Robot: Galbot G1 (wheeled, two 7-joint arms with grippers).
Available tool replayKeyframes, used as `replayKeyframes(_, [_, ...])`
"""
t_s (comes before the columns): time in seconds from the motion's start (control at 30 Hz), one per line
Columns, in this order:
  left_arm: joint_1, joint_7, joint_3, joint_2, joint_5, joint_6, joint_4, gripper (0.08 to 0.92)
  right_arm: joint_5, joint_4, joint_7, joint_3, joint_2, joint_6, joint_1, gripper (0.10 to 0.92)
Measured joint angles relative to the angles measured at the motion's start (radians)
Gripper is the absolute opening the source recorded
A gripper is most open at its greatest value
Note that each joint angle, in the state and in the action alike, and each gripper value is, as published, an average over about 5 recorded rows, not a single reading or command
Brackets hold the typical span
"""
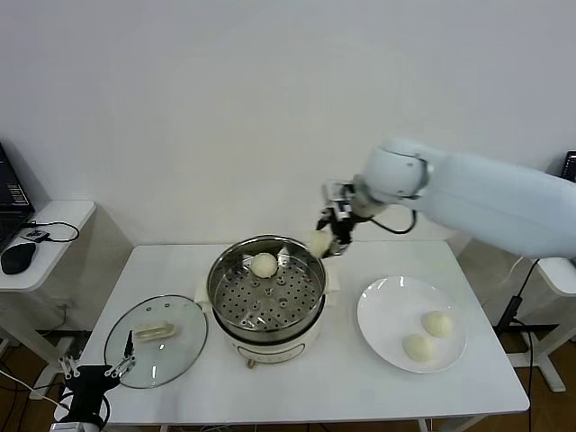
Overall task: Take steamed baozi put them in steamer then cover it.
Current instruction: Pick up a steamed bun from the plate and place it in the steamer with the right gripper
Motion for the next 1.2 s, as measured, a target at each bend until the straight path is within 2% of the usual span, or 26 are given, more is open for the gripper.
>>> replayKeyframes(0.57, [0.000,0.001,-0.030,-0.012,-0.010,-0.008,-0.001,0.823,0.032,-0.188,0.074,-0.016,0.341,-0.071,-0.139,0.619])
replayKeyframes(1.0, [-0.003,0.000,-0.037,-0.015,-0.012,-0.011,0.002,0.823,-0.007,-0.308,0.104,-0.009,0.447,-0.083,-0.195,0.619])
replayKeyframes(1.1, [-0.004,0.000,-0.037,-0.016,-0.012,-0.011,0.004,0.823,-0.014,-0.319,0.104,-0.006,0.453,-0.084,-0.200,0.640])
replayKeyframes(1.2, [-0.005,0.001,-0.037,-0.016,-0.012,-0.010,0.006,0.823,-0.022,-0.325,0.100,-0.005,0.455,-0.085,-0.202,0.708])
